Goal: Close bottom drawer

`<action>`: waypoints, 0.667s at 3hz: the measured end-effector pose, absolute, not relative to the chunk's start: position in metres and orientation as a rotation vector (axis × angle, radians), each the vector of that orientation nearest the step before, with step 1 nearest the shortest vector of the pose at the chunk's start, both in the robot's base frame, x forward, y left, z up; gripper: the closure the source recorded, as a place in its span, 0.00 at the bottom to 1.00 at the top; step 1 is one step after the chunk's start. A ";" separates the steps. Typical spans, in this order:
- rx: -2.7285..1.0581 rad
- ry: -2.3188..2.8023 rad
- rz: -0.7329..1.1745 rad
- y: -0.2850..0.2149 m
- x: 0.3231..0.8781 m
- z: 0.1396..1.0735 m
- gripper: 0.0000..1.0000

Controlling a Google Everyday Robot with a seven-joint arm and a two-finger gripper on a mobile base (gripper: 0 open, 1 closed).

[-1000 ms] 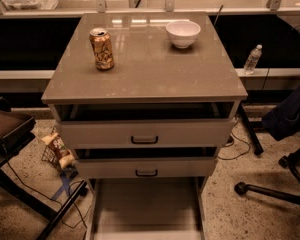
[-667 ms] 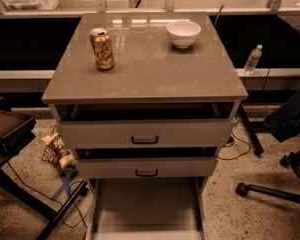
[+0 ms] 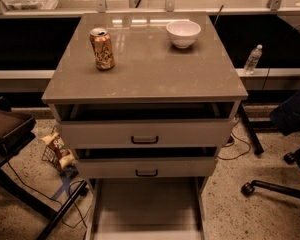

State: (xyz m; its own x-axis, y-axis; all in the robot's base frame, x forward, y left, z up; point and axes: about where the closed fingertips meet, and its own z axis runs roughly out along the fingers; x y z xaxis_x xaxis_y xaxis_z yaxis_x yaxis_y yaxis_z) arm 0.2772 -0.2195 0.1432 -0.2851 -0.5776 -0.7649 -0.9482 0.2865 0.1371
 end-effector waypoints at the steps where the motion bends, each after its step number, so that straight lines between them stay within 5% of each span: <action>1: -1.355 1.934 0.802 -0.211 0.289 0.136 1.00; 2: -1.379 1.904 0.769 -0.205 0.314 0.134 1.00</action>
Offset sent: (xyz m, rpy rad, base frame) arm 0.0714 0.0154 -0.0090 -0.0113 -0.1135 0.0251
